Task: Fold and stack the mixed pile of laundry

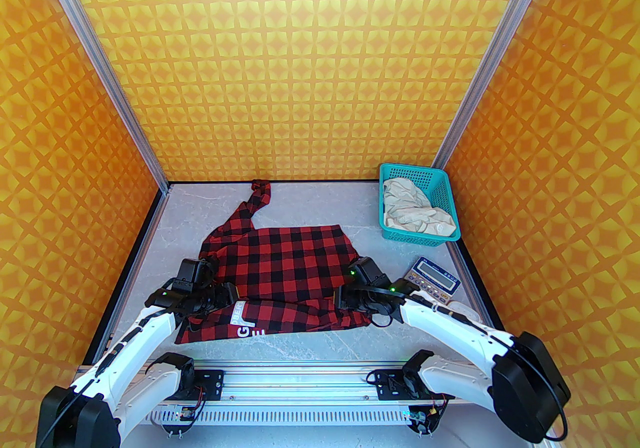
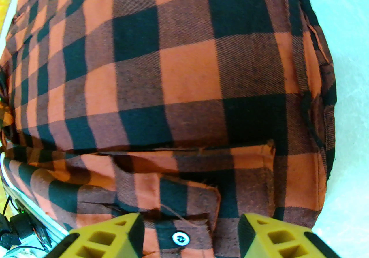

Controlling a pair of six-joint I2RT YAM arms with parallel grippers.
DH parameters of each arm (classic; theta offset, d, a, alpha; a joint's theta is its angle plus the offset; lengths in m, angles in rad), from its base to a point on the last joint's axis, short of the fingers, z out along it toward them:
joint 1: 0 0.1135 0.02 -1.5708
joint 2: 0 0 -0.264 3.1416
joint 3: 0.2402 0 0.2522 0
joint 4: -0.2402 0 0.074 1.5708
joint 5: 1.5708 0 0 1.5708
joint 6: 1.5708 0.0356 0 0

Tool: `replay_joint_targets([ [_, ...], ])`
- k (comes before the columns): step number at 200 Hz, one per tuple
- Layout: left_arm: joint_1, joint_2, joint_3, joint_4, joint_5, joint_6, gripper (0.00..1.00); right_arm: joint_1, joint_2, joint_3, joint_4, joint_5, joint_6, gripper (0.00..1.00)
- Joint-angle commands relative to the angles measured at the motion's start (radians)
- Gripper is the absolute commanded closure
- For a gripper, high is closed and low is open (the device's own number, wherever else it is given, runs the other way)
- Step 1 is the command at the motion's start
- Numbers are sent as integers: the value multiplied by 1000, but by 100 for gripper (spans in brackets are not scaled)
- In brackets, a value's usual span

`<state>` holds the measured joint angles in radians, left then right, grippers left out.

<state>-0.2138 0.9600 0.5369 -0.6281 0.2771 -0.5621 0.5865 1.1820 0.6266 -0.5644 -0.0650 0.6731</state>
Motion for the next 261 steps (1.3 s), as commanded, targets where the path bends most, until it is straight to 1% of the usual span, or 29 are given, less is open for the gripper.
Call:
replay_joint_targets([
  [1,3,-25,38,-46,-16,-4,56,1,43,67,-47,21,-15,41],
  [23,3,-19,55,-54,-18,6,56,1,132,94,-62,-14,-35,44],
  [40,1,-8,57,-52,-18,13,56,1,192,107,-61,-15,-30,47],
  [60,2,-12,58,-51,-18,16,56,1,232,110,-43,-17,-17,50],
  [89,2,-6,59,-49,-16,16,56,1,271,100,-29,-28,-12,52],
  [122,3,0,62,-47,-16,23,56,6,263,94,-8,-77,3,66],
  [160,1,3,62,-44,-15,26,56,10,211,129,-42,-80,-1,92],
  [179,3,2,63,-45,-15,26,56,11,196,148,-60,-83,-1,100],
  [215,2,-3,68,-48,-15,27,56,11,155,213,-177,-15,-33,100],
  [237,2,-4,72,-49,-15,28,56,12,146,231,-207,1,-42,100],
  [243,2,-4,73,-49,-15,28,56,11,148,230,-206,3,-41,94],
  [247,2,-4,74,-50,-15,30,56,13,151,227,-204,6,-40,86],
  [255,2,-6,74,-50,-15,28,56,11,162,222,-207,13,-34,66],
  [258,1,-6,75,-52,-15,30,56,11,168,221,-207,16,-31,62],
  [261,2,-7,75,-52,-15,30,56,11,173,218,-209,16,-31,60],
])
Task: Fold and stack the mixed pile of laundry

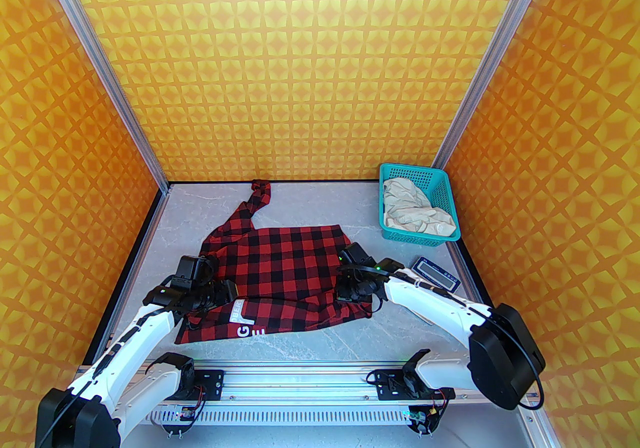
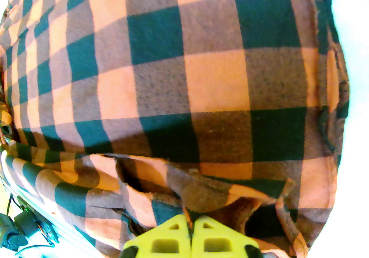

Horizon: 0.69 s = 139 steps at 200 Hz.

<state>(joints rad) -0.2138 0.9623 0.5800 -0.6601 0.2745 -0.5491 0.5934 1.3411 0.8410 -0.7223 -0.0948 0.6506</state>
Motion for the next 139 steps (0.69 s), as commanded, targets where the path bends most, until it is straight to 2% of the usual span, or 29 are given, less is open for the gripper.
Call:
replay_joint_targets([
  [1,2,-9,32,-20,-12,18,56,4,15,3,-50,46,-7,59],
  [60,1,-20,29,-21,-12,17,56,5,48,-154,88,-59,66,56],
  [92,2,-20,29,-22,-11,17,56,5,64,-175,144,-123,85,57],
  [118,2,-22,29,-23,-11,17,56,7,45,-160,131,-137,90,61],
  [139,1,-25,27,-23,-11,15,56,8,7,-149,86,-129,90,56],
])
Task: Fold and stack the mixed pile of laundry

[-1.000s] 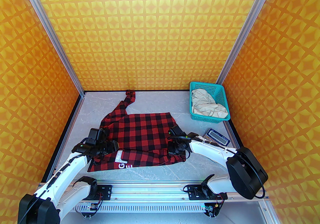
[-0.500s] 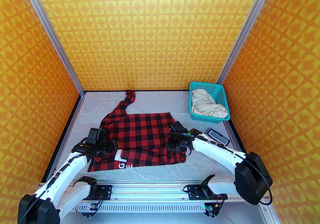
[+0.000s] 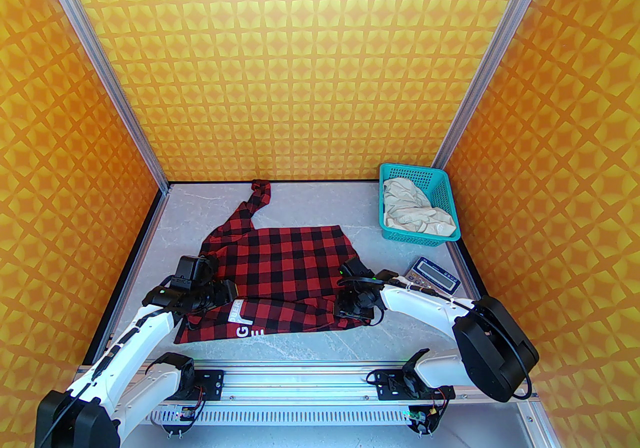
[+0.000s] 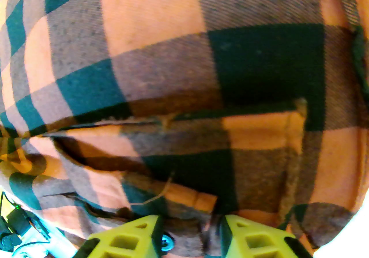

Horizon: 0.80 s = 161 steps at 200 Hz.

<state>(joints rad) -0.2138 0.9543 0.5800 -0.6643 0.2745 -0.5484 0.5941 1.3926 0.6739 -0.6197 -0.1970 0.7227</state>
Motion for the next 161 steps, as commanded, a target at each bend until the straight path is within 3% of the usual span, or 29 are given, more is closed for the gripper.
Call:
replay_joint_targets([
  [1,2,-17,27,-19,-11,15,56,7,-46,18,-19,-26,17,55],
  [31,2,-17,27,-17,-11,13,56,10,-88,12,-71,-12,16,52],
  [94,3,-17,26,-14,-9,14,56,41,-14,-11,34,-45,55,58],
  [115,2,-15,28,-13,-10,16,56,46,-15,-6,39,-44,58,68],
  [161,2,-19,32,-11,-8,16,56,46,-82,66,-58,10,29,100],
])
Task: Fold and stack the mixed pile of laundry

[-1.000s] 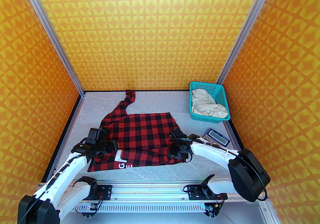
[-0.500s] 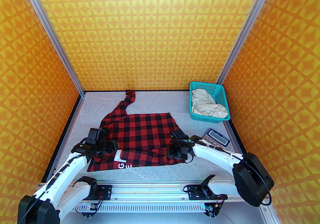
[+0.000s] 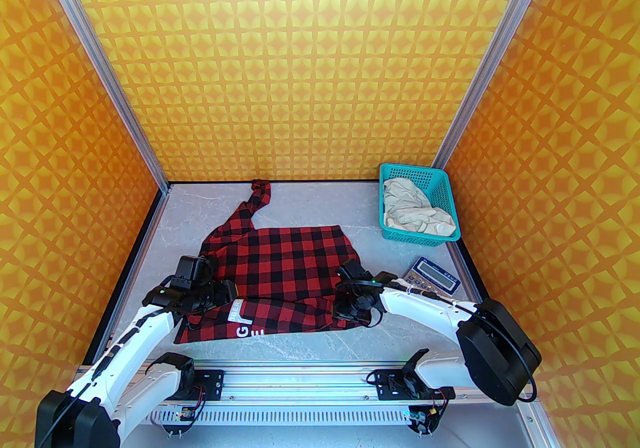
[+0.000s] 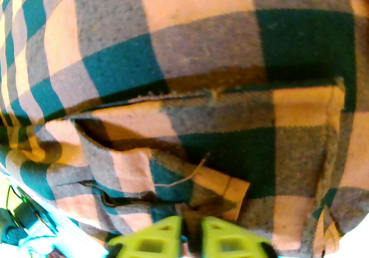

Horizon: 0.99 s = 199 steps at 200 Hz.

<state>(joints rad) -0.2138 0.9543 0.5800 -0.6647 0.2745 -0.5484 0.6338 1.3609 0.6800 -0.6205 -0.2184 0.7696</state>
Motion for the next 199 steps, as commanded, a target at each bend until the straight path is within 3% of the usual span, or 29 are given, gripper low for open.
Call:
replay_joint_targets([
  [1,2,-19,32,-11,-9,16,56,6,-51,63,-60,34,-20,100],
  [79,2,-35,74,-32,-8,21,55,6,-32,341,-314,240,-207,100],
  [163,-25,-41,-38,17,29,-59,58,6,-68,67,-159,351,-143,100],
  [175,-32,-27,-53,43,31,-68,59,6,-42,61,-122,340,-135,78],
  [177,-33,-26,-55,48,31,-69,59,6,-38,62,-114,336,-135,70],
  [183,-38,-22,-60,56,31,-75,59,6,-21,67,-106,329,-133,62],
  [199,-47,-22,-58,60,32,-79,61,6,4,99,-127,328,-132,56],
])
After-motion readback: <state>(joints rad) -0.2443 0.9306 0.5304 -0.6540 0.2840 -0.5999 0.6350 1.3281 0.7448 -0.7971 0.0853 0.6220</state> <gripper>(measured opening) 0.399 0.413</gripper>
